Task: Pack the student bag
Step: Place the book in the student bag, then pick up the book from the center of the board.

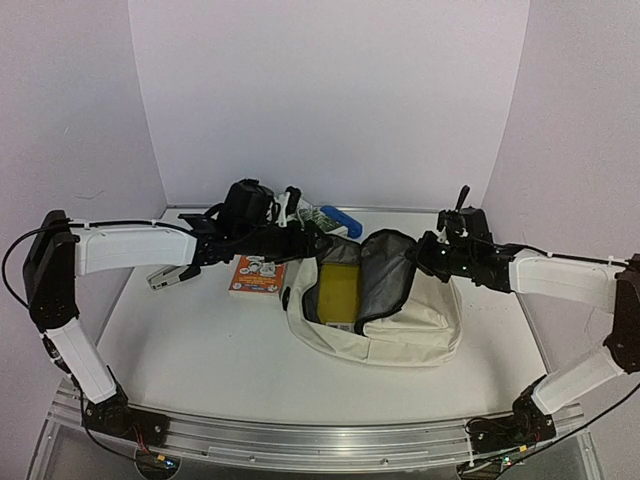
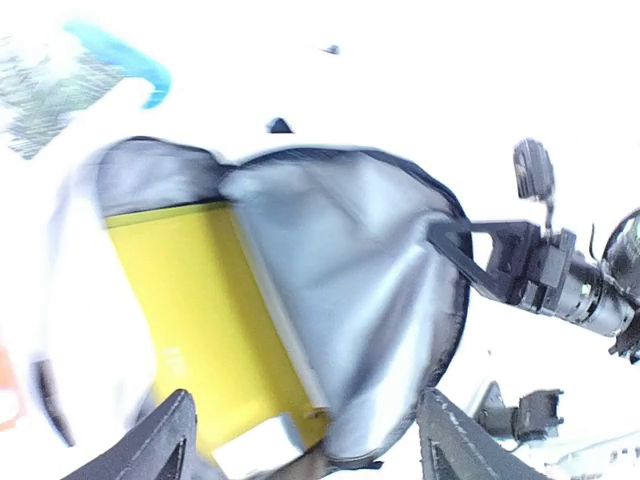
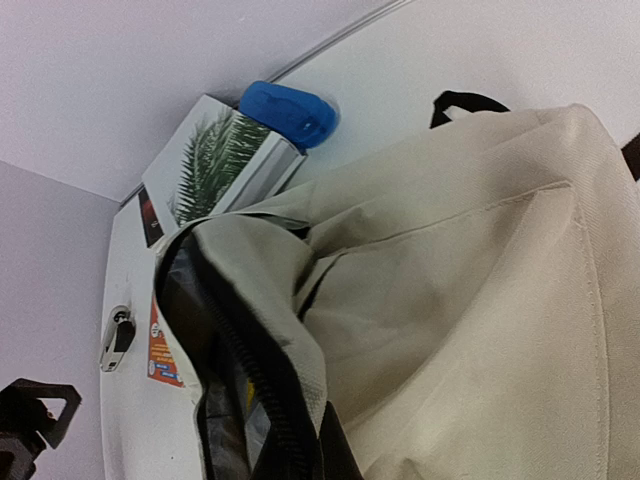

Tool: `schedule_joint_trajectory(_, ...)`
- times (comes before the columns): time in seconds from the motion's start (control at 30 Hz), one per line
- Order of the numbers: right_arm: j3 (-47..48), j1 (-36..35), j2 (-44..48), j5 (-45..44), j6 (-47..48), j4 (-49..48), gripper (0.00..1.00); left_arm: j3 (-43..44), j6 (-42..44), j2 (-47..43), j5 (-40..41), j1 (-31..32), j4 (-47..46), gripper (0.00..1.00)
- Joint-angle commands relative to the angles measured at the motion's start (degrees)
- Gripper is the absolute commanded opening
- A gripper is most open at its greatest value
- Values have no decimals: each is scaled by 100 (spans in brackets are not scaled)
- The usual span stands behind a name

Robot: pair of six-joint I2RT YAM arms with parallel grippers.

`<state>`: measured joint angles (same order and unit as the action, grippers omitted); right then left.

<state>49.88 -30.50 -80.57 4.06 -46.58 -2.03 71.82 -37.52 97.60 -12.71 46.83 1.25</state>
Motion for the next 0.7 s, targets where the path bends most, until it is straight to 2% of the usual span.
schedule_joint_trajectory(0.0,-196,134,-240,4,-196,-105,5,-427,-147,-348,169,-633,627,78)
schedule_joint_trajectory(0.1,-317,205,-158,24,-236,-60,23,-640,-297,-471,101,-1047,764,80)
schedule_joint_trajectory(0.13,-356,235,-82,42,-264,-45,31,-716,-341,-495,18,-1168,796,81)
schedule_joint_trajectory(0.2,-412,270,175,40,-299,-12,57,-823,-371,-530,-149,-1393,783,81)
schedule_joint_trajectory(0.27,-388,279,475,-56,-307,81,78,-894,-376,-546,-289,-1568,780,82)
schedule_joint_trajectory(0.33,-298,281,766,-236,-316,242,89,-927,-350,-527,-444,-1725,802,84)
schedule_joint_trajectory(0.4,-193,277,1031,-404,-420,393,96,-913,-352,-472,-636,-1893,840,87)
schedule_joint_trajectory(0.47,-56,276,1290,-645,-534,414,98,-908,-356,-422,-762,-2040,886,89)
schedule_joint_trajectory(0.57,263,109,1414,-859,-423,371,98,-930,-350,-347,-864,-2221,910,91)
schedule_joint_trajectory(0.67,829,-307,1145,-993,-154,385,98,-935,-370,-218,-917,-2399,935,92)
